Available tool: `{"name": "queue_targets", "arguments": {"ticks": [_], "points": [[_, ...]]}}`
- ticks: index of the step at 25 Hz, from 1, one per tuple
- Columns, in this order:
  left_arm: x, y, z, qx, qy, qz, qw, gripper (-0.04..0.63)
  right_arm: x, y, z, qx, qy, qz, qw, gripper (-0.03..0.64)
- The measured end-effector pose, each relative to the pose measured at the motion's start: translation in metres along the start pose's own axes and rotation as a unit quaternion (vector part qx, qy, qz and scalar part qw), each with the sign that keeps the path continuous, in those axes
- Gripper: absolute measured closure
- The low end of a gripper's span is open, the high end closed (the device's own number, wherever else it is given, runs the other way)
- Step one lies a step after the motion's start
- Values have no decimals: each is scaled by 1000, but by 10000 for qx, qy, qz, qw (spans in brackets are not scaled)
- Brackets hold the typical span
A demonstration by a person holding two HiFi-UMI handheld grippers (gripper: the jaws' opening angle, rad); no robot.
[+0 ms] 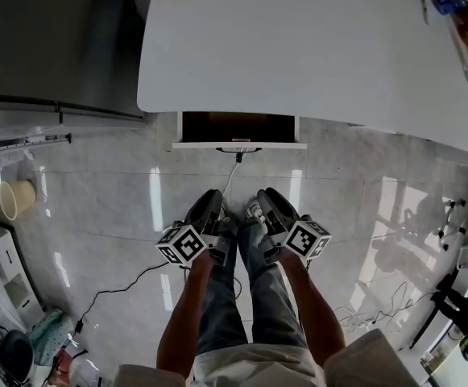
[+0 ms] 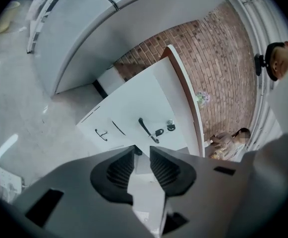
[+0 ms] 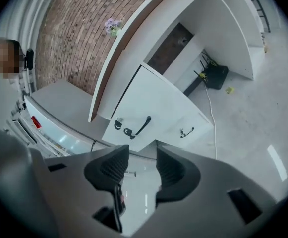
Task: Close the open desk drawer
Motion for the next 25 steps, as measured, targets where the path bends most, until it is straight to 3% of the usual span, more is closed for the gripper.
{"name": "queue_targets", "arguments": {"ticks": [1, 3, 15, 20, 25], "points": [[-1, -2, -2, -29, -69, 64, 10000, 490, 0, -2, -1, -37, 45, -30, 10000, 443], [-3, -5, -4, -66, -77, 94, 9999, 483, 2, -5, -3, -101, 105, -82, 9999, 443], [-12, 38, -70, -103, -159, -293, 9994, 483, 19, 24, -65, -368, 260, 118, 9989, 469], [-10, 43, -85, -347, -222, -550, 9976, 483, 16, 40, -80, -401, 266, 339, 9983, 485], [-12, 42, -88, -324, -333, -436, 9980, 485, 16, 49, -89, -389, 391, 351, 9979, 502]]}}
Point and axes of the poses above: the fingertips, and each gripper's own axes: z backward along the fingers, x to its right, y out of its top, the point moved 4 cm from there along z, backward along the fingers, and after that the axes turned 4 degrees about -z, right-handed, at the moved point
